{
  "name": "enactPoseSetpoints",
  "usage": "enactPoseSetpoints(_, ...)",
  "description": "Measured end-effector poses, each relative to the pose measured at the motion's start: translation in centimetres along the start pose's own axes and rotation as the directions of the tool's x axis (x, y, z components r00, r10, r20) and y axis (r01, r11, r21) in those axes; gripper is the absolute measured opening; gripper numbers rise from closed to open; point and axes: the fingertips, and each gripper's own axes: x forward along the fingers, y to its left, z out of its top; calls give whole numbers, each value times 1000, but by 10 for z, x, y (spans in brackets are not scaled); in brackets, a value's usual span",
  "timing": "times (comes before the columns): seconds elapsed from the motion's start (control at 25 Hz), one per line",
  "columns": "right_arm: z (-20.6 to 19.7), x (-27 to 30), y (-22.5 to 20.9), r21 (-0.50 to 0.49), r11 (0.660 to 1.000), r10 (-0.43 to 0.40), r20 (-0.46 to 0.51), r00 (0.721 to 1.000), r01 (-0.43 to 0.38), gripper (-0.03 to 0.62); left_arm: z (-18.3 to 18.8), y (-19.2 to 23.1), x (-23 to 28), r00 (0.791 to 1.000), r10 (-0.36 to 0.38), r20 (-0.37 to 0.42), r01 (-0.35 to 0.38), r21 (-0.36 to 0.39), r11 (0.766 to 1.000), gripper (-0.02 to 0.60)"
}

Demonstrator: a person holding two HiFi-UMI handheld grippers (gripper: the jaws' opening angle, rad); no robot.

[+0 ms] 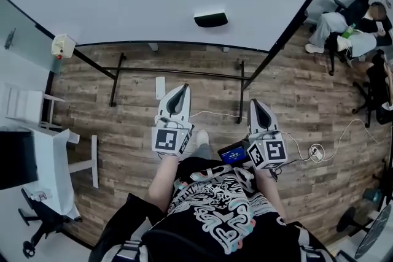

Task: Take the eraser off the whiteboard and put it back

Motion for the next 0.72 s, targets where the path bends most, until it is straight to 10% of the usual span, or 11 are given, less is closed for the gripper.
enactPoseSetpoints(0.72,6,82,-14,-23,998,-63,-36,997,63,23,-9,63,88,1000,-31,2,31,6,1000,29)
